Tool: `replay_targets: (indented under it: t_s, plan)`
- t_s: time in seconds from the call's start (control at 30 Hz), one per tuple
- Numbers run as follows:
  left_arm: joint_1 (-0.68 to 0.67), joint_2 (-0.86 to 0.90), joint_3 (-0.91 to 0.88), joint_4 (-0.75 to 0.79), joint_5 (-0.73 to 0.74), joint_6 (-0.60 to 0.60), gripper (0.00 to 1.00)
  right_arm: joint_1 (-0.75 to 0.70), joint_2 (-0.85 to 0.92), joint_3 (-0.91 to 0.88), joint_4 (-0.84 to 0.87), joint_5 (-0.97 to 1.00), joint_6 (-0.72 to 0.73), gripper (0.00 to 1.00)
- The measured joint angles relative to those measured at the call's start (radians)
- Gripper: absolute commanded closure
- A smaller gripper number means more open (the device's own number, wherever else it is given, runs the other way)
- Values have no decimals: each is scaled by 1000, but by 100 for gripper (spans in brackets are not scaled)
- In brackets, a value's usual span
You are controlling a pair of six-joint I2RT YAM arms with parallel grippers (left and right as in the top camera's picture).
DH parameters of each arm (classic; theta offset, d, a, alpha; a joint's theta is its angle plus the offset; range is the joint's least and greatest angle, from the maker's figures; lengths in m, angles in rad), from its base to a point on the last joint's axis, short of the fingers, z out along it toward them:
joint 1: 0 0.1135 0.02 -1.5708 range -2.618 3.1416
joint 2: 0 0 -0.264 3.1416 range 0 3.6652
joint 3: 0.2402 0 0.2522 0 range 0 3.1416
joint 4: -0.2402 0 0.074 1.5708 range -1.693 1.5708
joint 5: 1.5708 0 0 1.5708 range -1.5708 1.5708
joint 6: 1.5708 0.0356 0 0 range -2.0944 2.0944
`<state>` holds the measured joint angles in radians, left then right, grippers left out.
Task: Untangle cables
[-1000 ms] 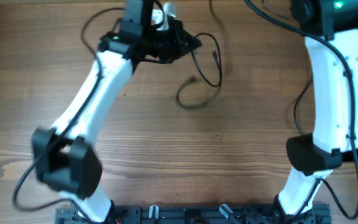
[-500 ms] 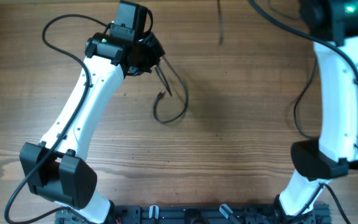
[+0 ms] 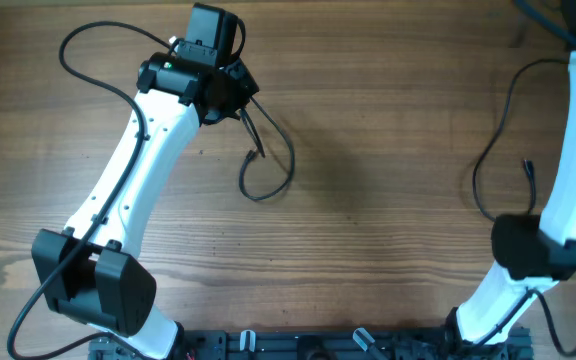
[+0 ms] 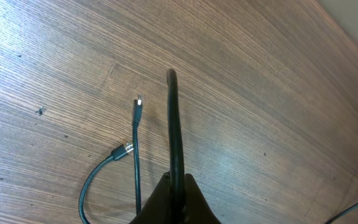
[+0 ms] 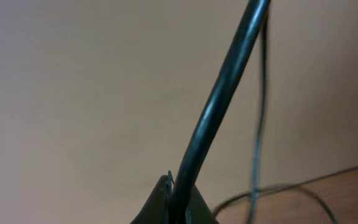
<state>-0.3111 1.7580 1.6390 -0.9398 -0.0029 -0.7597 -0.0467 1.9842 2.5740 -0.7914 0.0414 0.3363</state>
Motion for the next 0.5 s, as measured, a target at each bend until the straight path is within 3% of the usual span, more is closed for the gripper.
replay_targets:
  t_s: [0.4,0.5]
  plan:
    - [0,0,0,0,0,0,96,-182,318,0,140,265,-91,95]
    - [0,0,0,0,0,0,96,-216,402,0,103,278,-116,79]
